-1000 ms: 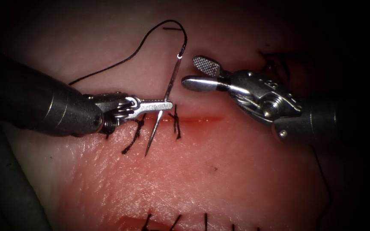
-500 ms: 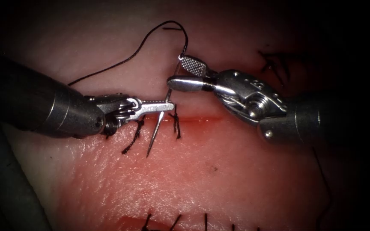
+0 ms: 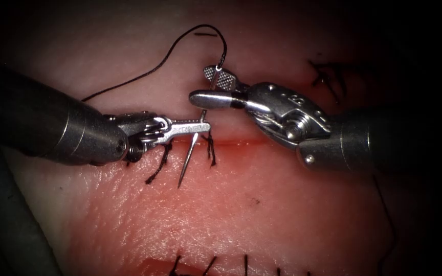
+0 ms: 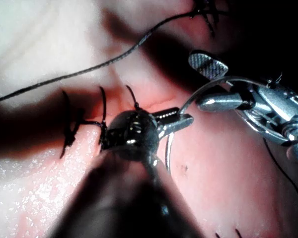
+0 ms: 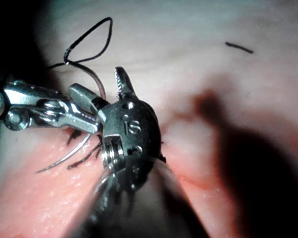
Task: Wound Closure
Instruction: Hand over the needle from the left to the right gripper
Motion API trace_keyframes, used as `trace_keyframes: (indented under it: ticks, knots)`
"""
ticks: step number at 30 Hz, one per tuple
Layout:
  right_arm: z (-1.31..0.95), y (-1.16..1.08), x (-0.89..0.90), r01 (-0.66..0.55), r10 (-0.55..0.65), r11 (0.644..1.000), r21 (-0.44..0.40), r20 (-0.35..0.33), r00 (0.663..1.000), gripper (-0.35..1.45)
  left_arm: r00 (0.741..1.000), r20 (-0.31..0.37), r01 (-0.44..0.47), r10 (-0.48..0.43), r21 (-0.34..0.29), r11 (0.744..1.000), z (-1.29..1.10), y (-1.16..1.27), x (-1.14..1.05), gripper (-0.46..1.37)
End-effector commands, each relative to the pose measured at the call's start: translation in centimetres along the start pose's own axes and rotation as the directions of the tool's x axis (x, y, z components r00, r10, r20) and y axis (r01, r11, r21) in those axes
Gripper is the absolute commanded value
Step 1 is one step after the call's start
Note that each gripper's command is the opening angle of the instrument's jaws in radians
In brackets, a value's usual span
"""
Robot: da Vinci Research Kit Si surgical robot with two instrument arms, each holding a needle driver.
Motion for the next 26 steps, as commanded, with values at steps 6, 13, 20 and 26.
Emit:
trace_keyframes:
  ticks: [6, 13, 20, 26]
  knots:
    - [-0.04, 0.01, -0.02, 0.001, -0.001, 1.000, -0.006, -0.007, 1.000, -0.35, 1.000, 0.000, -0.001, 0.001, -0.007, 1.000, 0.00, 0.00, -0.01, -0.35]
    - [-0.10, 0.02, -0.01, 0.030, -0.031, 0.999, -0.021, -0.012, 0.999, -0.35, 1.000, 0.000, -0.002, 0.002, -0.007, 1.000, -0.01, 0.00, -0.02, -0.35]
    - [-0.10, 0.00, -0.01, 0.042, -0.042, 0.999, -0.020, -0.011, 0.999, -0.35, 1.000, 0.000, -0.002, 0.002, -0.007, 1.000, -0.01, 0.00, -0.02, -0.35]
    - [-0.13, -0.02, -0.02, 0.048, -0.048, 0.999, -0.023, -0.012, 0.999, -0.35, 1.000, 0.002, -0.002, 0.002, -0.006, 1.000, -0.01, 0.00, -0.03, -0.35]
